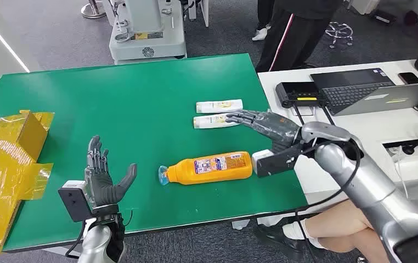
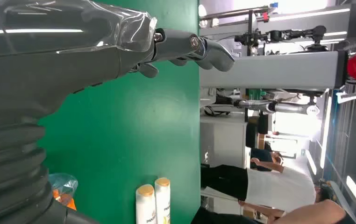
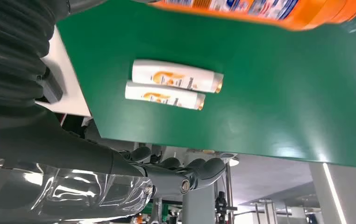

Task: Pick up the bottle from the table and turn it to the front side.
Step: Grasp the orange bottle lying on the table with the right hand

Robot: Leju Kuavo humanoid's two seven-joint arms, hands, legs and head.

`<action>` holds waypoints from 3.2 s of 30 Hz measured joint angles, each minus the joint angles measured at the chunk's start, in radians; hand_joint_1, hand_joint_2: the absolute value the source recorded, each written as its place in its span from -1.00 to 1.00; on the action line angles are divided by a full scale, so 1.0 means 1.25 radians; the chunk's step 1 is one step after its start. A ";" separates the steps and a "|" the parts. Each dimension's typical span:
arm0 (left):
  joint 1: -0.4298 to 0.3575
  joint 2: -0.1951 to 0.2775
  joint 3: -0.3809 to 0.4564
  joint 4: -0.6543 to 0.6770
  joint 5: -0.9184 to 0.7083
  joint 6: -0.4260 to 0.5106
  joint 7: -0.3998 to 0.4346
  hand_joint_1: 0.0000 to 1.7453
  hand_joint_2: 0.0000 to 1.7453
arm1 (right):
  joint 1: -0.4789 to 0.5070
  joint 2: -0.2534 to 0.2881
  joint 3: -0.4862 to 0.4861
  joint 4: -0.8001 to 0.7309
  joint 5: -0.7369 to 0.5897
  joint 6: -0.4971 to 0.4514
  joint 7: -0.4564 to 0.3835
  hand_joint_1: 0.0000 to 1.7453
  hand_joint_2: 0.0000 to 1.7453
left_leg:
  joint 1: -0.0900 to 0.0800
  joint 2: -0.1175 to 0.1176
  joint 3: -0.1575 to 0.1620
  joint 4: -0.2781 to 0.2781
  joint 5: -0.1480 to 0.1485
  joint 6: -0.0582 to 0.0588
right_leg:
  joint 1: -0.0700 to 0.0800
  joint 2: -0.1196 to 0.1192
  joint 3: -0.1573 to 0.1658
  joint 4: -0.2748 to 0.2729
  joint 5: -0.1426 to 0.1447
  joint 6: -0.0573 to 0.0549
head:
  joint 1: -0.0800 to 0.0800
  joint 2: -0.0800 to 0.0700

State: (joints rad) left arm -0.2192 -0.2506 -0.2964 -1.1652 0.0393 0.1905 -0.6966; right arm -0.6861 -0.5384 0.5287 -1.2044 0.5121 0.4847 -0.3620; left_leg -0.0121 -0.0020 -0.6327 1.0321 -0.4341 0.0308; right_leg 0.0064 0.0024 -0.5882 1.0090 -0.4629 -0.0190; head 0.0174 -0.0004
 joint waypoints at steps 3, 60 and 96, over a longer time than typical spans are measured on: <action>0.000 0.000 0.000 0.002 -0.002 -0.001 0.000 -1.00 1.00 | -0.057 0.004 0.052 0.051 -0.009 0.004 0.001 -1.00 1.00 | 0.000 -0.002 0.000 0.000 0.000 0.000 | 0.000 -0.001 0.000 0.000 0.000 0.000 | 0.000 0.000; -0.003 0.014 0.000 0.017 0.042 0.034 -0.001 -1.00 1.00 | -0.213 0.233 0.559 0.602 0.004 -0.117 0.064 -1.00 1.00 | 0.000 -0.003 -0.001 0.000 0.000 0.000 | 0.000 -0.003 0.001 0.000 -0.001 0.001 | 0.000 0.000; 0.021 0.016 0.000 0.016 0.032 0.063 -0.002 -1.00 1.00 | -0.121 0.258 0.475 0.588 0.029 -0.462 0.057 1.00 1.00 | 0.001 -0.004 -0.001 0.000 0.000 0.000 | 0.000 -0.003 0.001 0.000 -0.001 0.001 | 0.000 0.000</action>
State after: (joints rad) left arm -0.1934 -0.2310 -0.2963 -1.1452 0.0793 0.2692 -0.6992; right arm -0.8379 -0.2165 1.1223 -0.4689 0.5487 -0.0927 -0.2906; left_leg -0.0115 -0.0064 -0.6338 1.0316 -0.4339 0.0302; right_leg 0.0069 -0.0013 -0.5875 1.0090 -0.4642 -0.0182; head 0.0172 -0.0004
